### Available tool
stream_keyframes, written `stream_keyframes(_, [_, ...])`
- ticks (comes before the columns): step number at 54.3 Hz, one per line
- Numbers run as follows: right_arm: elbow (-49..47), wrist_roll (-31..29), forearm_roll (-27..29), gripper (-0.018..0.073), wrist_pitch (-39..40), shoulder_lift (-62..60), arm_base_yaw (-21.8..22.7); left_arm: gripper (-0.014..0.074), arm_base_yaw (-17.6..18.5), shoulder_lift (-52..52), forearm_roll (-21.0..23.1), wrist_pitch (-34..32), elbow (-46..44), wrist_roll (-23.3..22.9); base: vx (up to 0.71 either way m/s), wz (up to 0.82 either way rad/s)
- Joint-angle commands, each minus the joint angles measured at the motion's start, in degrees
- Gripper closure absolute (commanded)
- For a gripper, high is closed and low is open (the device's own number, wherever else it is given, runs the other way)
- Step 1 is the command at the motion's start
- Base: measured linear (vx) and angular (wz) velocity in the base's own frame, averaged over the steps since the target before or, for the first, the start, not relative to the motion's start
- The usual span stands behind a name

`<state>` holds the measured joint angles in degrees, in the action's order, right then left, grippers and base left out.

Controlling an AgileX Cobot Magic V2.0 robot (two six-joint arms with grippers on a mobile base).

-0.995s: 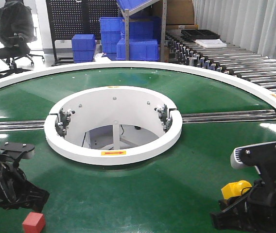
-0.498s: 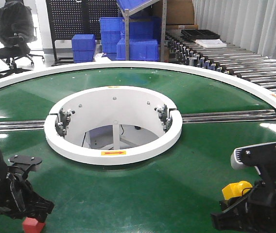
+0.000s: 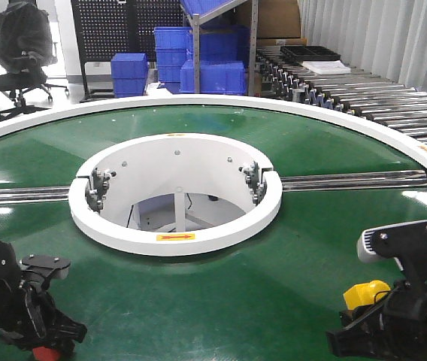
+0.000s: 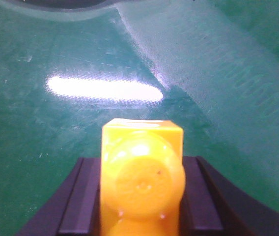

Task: Pick red and yellow blocks into blue bin
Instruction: 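Lower the left gripper onto the red cube and close it, then lift the red cube and yellow brick off the table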

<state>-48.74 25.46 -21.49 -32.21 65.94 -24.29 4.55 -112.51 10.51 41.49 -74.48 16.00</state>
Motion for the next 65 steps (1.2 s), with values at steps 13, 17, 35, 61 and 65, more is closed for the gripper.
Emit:
stream_keyframes(13, [-1.7,-0.2,-1.6,0.0570,3.0,-1.4,0.2,0.0606,0.5,10.4,2.3,-0.3,-1.6,-0.1,0.00,0.00])
stream_keyframes(17, [-1.7,-0.2,-1.6,0.0570,3.0,-1.4,0.2,0.0606,0.5,14.6,4.1,-0.7,-1.6,0.0,0.00,0.00])
stream_keyframes(35, [-1.7,-1.0,-1.8,0.0570,2.8,-5.3,0.2,0.0602,0.5,40.3,16.2,-5.2,2.4,9.6,0.00,0.00])
stream_keyframes(61, [5.6,-3.3,-2.3,0.0570,7.5,-25.6,0.2,0.0597,0.5,81.2,20.2,-24.1,38.3,11.0,0.00,0.00])
stream_keyframes(65, [8.1,-3.1,-2.3,0.0570,8.9,-28.6,0.2,0.0597,0.5,85.5,20.2,-25.6,41.1,11.0,0.00,0.00])
